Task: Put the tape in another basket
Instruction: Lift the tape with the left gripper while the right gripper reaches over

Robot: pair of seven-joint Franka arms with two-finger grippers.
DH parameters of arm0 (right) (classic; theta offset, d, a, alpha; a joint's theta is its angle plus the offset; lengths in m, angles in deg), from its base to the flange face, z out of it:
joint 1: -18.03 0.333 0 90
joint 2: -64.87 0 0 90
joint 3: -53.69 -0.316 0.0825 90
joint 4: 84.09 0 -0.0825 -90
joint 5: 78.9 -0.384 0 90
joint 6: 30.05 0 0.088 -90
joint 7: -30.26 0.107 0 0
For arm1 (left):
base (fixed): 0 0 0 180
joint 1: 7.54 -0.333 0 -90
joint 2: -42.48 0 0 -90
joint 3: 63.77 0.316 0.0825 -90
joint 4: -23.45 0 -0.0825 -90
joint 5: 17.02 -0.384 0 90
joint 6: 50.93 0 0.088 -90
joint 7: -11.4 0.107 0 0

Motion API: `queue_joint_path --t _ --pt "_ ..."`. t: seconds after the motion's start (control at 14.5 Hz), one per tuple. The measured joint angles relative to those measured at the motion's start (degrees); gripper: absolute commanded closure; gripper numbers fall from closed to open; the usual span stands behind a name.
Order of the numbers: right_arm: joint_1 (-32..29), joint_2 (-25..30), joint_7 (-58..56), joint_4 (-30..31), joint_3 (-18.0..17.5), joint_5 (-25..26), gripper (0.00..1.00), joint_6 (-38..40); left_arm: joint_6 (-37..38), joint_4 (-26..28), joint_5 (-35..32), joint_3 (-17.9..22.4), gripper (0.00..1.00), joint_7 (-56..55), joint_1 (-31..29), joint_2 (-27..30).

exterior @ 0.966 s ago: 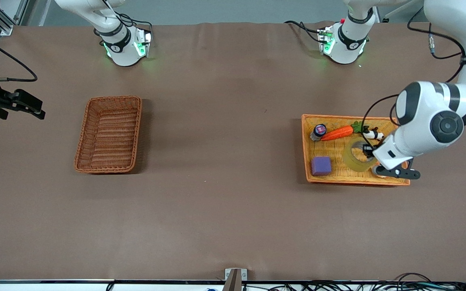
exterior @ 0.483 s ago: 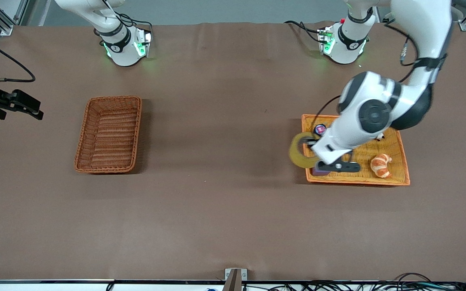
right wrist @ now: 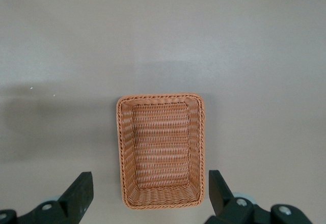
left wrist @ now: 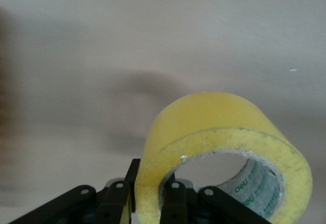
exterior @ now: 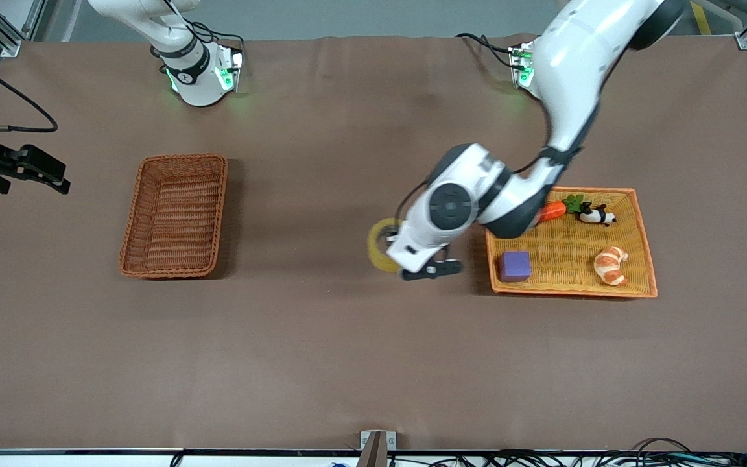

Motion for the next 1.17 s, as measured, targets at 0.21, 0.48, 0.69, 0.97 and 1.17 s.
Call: queue_joint_path --t 0.21,0.48,0.69,0.97,1.17 --pt "0.96 -1.34 0.0 2.04 -0.31 0.0 0.0 -3.37 -7.71 -2.98 0.77 0.27 0.87 -2.25 4.82 -5.07" --pt "3.29 -3.64 0.3 9.48 -2.5 0.0 0.0 -13.11 -15.84 -3.93 4.08 0.31 0.72 -2.45 8.01 -8.78" --pt "4.14 -6.65 4.23 12.85 -5.24 0.0 0.0 -17.0 -17.44 -4.13 4.12 0.57 0.51 -2.46 9.57 -10.42" --pt "5.01 -11.94 9.26 13.63 -8.54 0.0 0.0 -21.52 -15.6 -5.05 4.12 1.54 0.34 -2.55 9.07 -10.03" --pt "5.6 -16.22 12.16 13.73 -11.11 0.0 0.0 -26.11 -8.85 -6.19 4.12 1.82 0.09 -2.82 6.32 -6.86"
